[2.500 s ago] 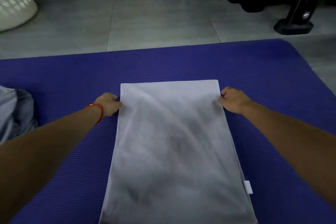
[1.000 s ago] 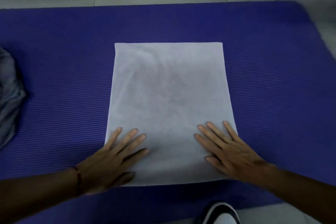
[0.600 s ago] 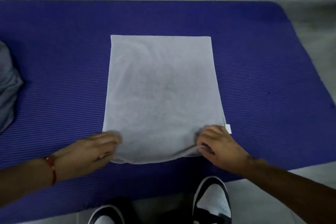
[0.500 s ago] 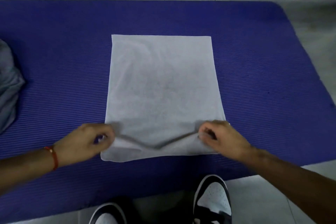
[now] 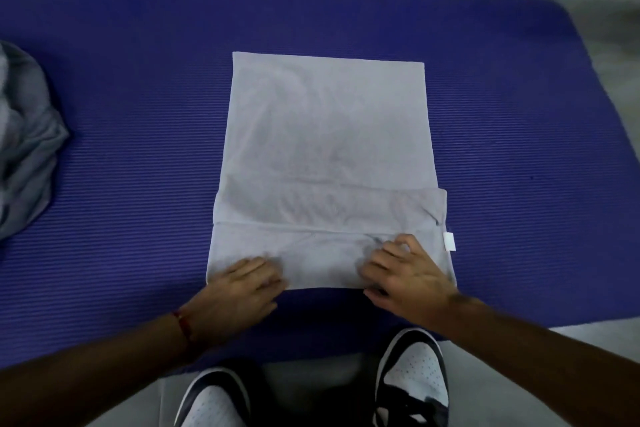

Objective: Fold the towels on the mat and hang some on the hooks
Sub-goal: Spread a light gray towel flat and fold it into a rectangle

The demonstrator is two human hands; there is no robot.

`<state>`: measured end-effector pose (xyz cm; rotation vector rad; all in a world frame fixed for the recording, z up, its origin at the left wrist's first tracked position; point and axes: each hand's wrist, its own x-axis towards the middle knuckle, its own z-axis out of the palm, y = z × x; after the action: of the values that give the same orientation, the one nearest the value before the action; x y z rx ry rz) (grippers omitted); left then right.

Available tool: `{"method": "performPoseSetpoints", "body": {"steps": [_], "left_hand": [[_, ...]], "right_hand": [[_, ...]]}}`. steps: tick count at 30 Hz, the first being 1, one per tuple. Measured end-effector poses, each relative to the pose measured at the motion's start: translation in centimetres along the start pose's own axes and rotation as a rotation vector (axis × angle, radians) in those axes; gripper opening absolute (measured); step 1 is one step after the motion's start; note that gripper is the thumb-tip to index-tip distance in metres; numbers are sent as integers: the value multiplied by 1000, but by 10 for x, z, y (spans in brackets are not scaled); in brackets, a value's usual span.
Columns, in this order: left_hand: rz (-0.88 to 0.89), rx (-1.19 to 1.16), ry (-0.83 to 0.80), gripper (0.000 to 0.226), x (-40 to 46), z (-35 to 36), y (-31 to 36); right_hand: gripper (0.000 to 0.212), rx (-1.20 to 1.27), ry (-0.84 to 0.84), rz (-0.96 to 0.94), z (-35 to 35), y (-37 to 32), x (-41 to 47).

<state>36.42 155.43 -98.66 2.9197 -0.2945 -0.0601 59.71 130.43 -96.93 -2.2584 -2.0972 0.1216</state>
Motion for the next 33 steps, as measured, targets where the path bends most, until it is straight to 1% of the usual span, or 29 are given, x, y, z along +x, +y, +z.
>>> {"method": "performPoseSetpoints", "body": {"steps": [3,6,7,9,11,14,15,16,18,19,21,23,25,26,27,28,29,31,32,33], "left_hand": [[84,71,25,27,6,-6,2],[125,157,0,12,12,-11,2],[132,156,-2,10,13,-11,3],[161,131,3,14,15,-10,3],[171,123,5,14,15,-11,2],[165,127,-50,18,8,-13,-3],[149,110,-68,19,4,-12,-5],[133,88,-92,24,-1,-13,-6],[127,23,-156,28,-10,-16,-8],[121,-14,-154,25,-13,-21,-10],[45,-49,-60,24,-10,-32,-25],[-139,-34,70,35,10,-46,-53],[-325,1,109,42,32,-54,-87],[-383,15,75,45,42,-55,-100],[-409,23,23,53,49,-54,-111],[-418,18,-39,61,53,-53,-118],[-425,4,-93,66,56,-53,-122],[-489,-29,-188,63,60,-57,-123],[-531,-59,-227,56,62,-59,-125],[-560,-102,-236,48,61,-60,-125]], "right_hand": [[4,-71,51,-45,6,-2,-5],[7,-13,81,-72,2,-4,0],[7,28,86,-78,0,-4,0],[6,85,84,-75,-2,-4,-2],[13,64,50,-69,-1,-6,-9],[39,60,-102,12,4,-5,-28],[42,77,-135,51,5,-3,-36],[41,95,-171,83,3,1,-44],[31,109,-219,67,-3,10,-60],[25,105,-218,42,-8,15,-65],[19,61,-121,35,-23,28,-64],[27,39,48,149,-35,45,-50],[30,90,171,383,-43,63,-26],[41,142,179,506,-47,72,-14],[56,218,153,614,-49,79,-5],[65,301,94,707,-50,86,2],[64,400,27,778,-48,93,5],[40,557,-74,839,-46,98,5],[30,590,-79,843,-46,97,2],[26,634,-56,835,-47,96,-2]]}}
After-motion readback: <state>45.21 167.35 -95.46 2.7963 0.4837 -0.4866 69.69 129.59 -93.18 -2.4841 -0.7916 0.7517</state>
